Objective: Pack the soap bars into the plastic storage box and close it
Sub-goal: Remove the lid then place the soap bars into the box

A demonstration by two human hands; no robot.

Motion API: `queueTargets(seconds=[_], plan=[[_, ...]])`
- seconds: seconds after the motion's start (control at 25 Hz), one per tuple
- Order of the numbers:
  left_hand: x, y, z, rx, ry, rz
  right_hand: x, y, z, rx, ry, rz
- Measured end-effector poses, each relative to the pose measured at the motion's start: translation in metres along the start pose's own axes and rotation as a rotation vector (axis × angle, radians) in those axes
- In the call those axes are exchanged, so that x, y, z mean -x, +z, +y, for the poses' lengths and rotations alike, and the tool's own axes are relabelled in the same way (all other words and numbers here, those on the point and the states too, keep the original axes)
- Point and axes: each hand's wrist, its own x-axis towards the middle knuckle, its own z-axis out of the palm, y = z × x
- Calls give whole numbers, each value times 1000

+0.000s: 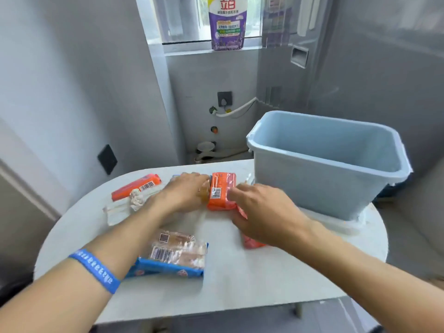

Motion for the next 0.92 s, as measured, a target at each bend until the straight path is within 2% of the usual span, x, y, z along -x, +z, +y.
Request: queueTargets(seconds=[0.08,0.2,0.32,0.4,0.52,0.56,0.64,0.68,0.76,0.84,0.92], plan=[[-2,11,-15,-127,-35,-107,-7,42,-8,98,197,-148],[-16,4,-21,-110,-79,-89,-10,69,2,123,468,-213],[-23,6,-26,-210,-69,39,-10,72,13,-103,572,-165],[-24,11,-32,-124,-47,90,-6,62,22,-329,626,-172],[-15,-6,-42,376,-128,107,-4,33,45,-1150,762,-167],[-11,-14,-44,599,-181,143,-4,24,53,-1408,748,-164],[0,-30,-42,1106,-333,171,0,6,57,-1769,664,-133],[5,-37,-36,1348,-372,129,3,-3,54,-1884,615,-102],[17,-52,-12,1724,-288,11,2,-20,45,-1997,521,-1],[24,-69,17,1859,-162,4,-1,-46,41,-1969,497,137],[18,-89,50,1844,-75,28,-5,-79,55,-1884,531,269]])
